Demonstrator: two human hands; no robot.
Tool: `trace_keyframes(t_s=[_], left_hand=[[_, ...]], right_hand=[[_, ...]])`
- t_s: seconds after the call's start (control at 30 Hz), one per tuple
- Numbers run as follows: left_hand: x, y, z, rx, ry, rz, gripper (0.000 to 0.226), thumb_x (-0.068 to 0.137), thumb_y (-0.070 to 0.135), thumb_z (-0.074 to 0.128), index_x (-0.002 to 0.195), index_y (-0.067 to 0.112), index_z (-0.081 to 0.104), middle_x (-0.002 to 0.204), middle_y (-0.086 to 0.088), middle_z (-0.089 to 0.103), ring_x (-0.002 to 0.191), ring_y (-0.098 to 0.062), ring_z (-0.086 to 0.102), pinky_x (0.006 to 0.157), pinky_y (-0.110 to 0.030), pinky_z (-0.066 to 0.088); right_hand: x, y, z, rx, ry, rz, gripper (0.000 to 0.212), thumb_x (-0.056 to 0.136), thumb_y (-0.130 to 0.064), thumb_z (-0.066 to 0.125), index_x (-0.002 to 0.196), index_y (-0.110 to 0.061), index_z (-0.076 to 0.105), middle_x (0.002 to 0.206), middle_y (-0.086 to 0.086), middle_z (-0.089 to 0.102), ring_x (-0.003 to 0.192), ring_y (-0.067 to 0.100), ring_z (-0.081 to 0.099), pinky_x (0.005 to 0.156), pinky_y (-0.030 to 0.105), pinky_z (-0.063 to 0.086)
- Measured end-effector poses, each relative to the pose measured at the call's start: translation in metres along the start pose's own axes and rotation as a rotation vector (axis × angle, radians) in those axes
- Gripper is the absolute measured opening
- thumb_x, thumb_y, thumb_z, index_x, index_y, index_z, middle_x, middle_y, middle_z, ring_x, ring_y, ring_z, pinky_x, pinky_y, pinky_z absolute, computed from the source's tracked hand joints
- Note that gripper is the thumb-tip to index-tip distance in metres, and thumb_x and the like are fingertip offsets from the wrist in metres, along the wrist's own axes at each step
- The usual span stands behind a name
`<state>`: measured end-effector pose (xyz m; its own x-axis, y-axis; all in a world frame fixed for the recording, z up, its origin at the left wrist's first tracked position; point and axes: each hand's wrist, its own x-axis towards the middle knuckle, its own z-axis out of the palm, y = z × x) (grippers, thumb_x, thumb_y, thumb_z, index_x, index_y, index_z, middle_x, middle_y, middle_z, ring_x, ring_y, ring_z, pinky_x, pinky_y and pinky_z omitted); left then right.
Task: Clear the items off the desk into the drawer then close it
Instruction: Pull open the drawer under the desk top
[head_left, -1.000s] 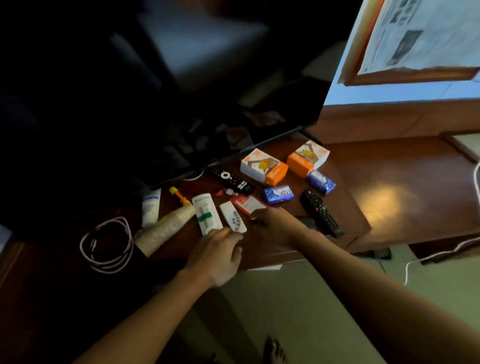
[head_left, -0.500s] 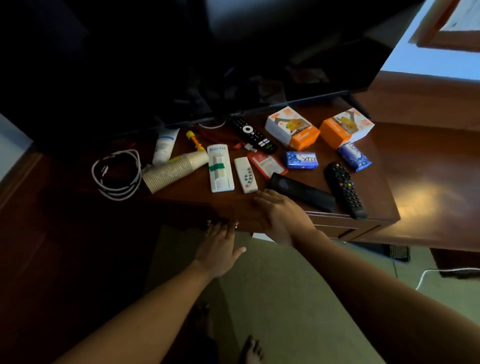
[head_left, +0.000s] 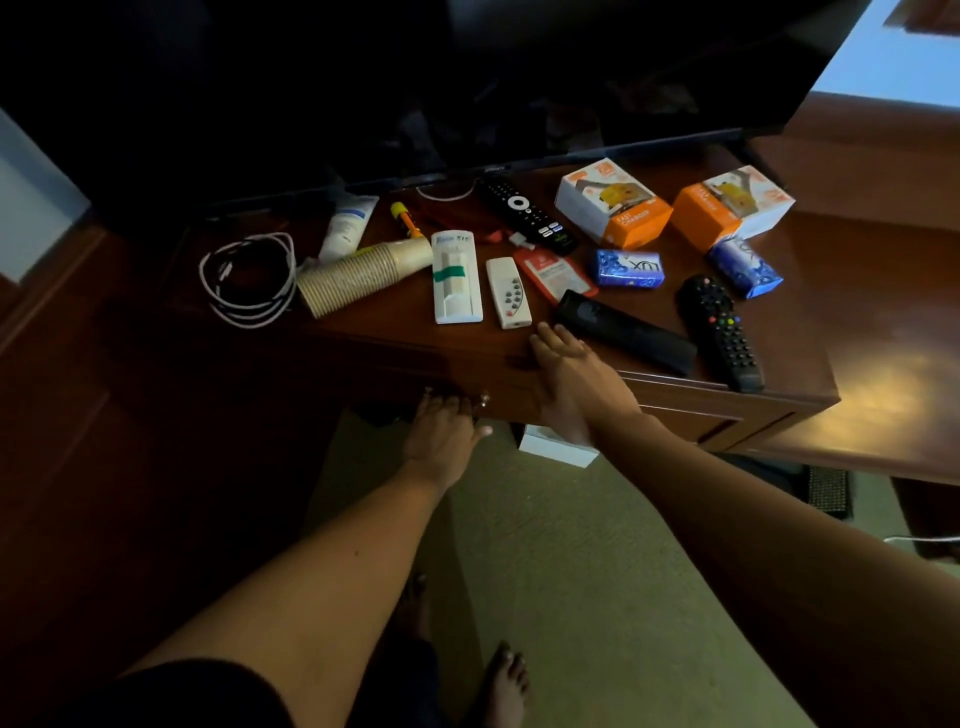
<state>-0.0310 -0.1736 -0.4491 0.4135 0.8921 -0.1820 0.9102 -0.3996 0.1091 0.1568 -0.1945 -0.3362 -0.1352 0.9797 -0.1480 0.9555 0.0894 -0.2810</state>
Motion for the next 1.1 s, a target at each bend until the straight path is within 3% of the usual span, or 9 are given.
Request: trace_keyframes(t_s=[0.2, 0.47, 1.1], left_hand=[[0.002, 0.005, 0.010, 0.024, 0.025, -0.023, 0.049, 0.098, 0.053, 0.044, 0.129, 0.017, 0.056, 0.129, -0.009, 0.060, 0.128, -0.026, 0.050, 0.119, -0.046, 0.021], [-0.011, 0.006, 0.006, -0.019, 0.020, -0.047, 0.057, 0.096, 0.057, 0.044, 0.123, 0.010, 0.060, 0.125, -0.013, 0.061, 0.119, -0.029, 0.055, 0.105, -0.041, 0.040], [-0.104, 0.013, 0.015, -0.118, -0.112, -0.085, 0.066, 0.099, 0.058, 0.034, 0.144, 0.010, 0.043, 0.147, -0.014, 0.045, 0.141, -0.031, 0.035, 0.117, -0.043, 0.028]], right_hand=[[0.000, 0.000, 0.001, 0.016, -0.010, 0.014, 0.065, 0.101, -0.028, 0.046, 0.159, -0.012, 0.021, 0.167, 0.008, 0.012, 0.154, 0.025, 0.006, 0.121, 0.035, 0.006], [0.001, -0.004, 0.002, 0.030, -0.014, 0.047, 0.064, 0.101, -0.024, 0.046, 0.158, -0.012, 0.021, 0.167, 0.008, 0.011, 0.154, 0.025, 0.006, 0.122, 0.037, 0.007], [0.002, -0.015, 0.006, -0.022, -0.042, 0.120, 0.068, 0.102, -0.029, 0.045, 0.159, -0.009, 0.014, 0.168, 0.010, 0.004, 0.154, 0.029, 0.002, 0.123, 0.043, 0.009]])
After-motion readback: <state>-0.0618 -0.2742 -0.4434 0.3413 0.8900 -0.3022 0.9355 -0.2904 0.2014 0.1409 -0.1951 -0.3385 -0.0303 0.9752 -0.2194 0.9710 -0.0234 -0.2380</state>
